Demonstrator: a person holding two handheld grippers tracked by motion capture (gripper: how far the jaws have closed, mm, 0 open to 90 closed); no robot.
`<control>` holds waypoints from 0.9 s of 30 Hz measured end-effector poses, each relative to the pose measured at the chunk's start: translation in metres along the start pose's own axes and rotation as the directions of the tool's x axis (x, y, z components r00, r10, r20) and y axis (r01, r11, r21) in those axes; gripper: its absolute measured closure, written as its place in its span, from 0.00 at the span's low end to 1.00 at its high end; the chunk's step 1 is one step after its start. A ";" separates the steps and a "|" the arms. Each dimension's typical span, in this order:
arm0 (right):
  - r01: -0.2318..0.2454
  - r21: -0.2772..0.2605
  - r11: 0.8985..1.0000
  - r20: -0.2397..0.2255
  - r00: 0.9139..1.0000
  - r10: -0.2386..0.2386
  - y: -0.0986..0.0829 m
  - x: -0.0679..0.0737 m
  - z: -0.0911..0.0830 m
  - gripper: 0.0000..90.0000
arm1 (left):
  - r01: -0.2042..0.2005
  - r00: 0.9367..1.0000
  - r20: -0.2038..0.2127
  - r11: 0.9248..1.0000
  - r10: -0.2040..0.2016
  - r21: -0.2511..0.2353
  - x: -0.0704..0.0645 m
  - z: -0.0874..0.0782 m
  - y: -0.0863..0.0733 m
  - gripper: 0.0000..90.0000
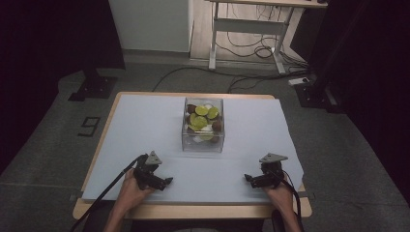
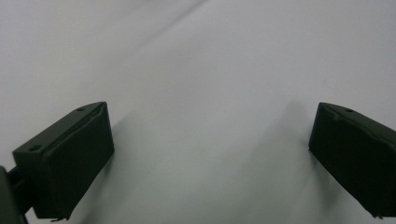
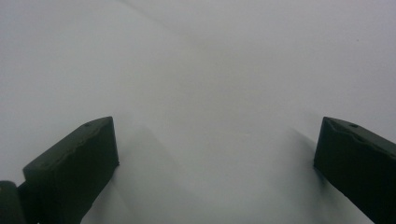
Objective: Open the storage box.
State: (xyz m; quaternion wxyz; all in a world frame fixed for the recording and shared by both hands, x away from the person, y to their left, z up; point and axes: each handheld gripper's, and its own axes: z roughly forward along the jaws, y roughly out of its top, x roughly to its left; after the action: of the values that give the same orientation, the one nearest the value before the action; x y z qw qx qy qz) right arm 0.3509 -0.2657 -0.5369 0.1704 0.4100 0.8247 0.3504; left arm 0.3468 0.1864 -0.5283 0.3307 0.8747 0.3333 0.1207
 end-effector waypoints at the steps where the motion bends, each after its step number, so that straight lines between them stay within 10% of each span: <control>1: -0.001 0.000 1.000 0.000 1.000 0.001 0.000 0.000 0.000 0.00 | 0.002 1.000 0.001 1.000 -0.002 0.000 0.000 0.000 0.000 0.00; 27: -0.001 0.003 1.000 0.001 1.000 0.001 0.000 0.000 0.000 0.00 | 0.008 1.000 -0.004 1.000 -0.008 0.000 -0.001 0.000 0.000 0.00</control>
State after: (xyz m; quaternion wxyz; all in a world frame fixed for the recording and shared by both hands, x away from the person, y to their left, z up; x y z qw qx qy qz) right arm 0.3510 -0.2653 -0.5366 0.1700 0.4110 0.8249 0.3488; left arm 0.3463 0.1861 -0.5283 0.3305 0.8731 0.3373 0.1211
